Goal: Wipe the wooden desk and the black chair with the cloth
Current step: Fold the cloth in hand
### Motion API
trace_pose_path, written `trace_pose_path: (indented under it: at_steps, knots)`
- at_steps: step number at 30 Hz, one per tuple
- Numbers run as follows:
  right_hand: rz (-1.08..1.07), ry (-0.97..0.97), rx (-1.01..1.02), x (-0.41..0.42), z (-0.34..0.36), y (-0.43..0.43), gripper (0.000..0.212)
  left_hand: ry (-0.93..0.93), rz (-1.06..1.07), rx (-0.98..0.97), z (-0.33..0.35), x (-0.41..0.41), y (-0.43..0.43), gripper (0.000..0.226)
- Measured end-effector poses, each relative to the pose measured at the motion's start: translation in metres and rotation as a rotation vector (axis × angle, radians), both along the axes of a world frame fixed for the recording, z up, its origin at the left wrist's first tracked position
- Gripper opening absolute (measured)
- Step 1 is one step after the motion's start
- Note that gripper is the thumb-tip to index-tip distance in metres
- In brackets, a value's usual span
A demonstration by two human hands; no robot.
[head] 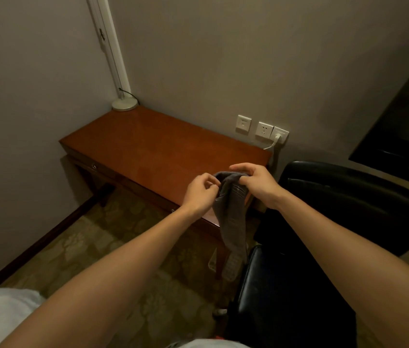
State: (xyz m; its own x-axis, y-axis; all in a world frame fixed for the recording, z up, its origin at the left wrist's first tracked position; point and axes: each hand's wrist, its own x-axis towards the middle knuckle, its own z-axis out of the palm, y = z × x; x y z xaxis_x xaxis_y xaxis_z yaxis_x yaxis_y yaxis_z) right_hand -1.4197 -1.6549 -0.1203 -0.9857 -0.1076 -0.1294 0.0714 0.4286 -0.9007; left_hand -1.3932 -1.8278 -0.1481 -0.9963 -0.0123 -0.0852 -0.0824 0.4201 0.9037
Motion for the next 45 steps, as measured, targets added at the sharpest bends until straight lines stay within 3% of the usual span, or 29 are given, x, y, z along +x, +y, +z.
trace_pose_path:
  at_steps: [6, 12, 15, 20, 27, 31, 39, 45]
  knots:
    - [-0.032, 0.006, -0.085, 0.005, 0.007, -0.003, 0.039, 0.171, -0.106, -0.021, -0.005, -0.001, 0.0, 0.026]
    - [-0.132, 0.07, -0.21, 0.009, 0.015, -0.006, 0.028, 0.271, -0.208, -0.495, -0.01, -0.005, -0.009, 0.03]
    - [-0.127, 0.077, -0.234, 0.009, 0.017, -0.007, 0.026, 0.385, -0.256, -0.631, -0.003, -0.01, -0.016, 0.028]
    - [-0.214, 0.116, -0.191, 0.004, 0.011, -0.012, 0.035, 0.429, -0.387, -0.627, 0.008, -0.018, -0.025, 0.025]
    - [-0.196, 0.142, -0.051, 0.0, 0.006, -0.015, 0.041, 0.434, -0.375, -0.743, 0.014, -0.022, -0.037, 0.028]
    - [-0.197, 0.161, 0.039, 0.0, 0.004, -0.014, 0.04, 0.525, -0.24, -0.741, 0.021, -0.022, -0.043, 0.021]
    - [-0.164, 0.174, 0.086, 0.006, 0.008, -0.019, 0.033, 0.256, -0.275, -0.494, 0.025, -0.022, -0.041, 0.021]
    - [-0.168, 0.174, 0.122, 0.005, 0.009, -0.022, 0.031, 0.328, -0.182, -0.262, 0.024, -0.022, -0.047, 0.012]
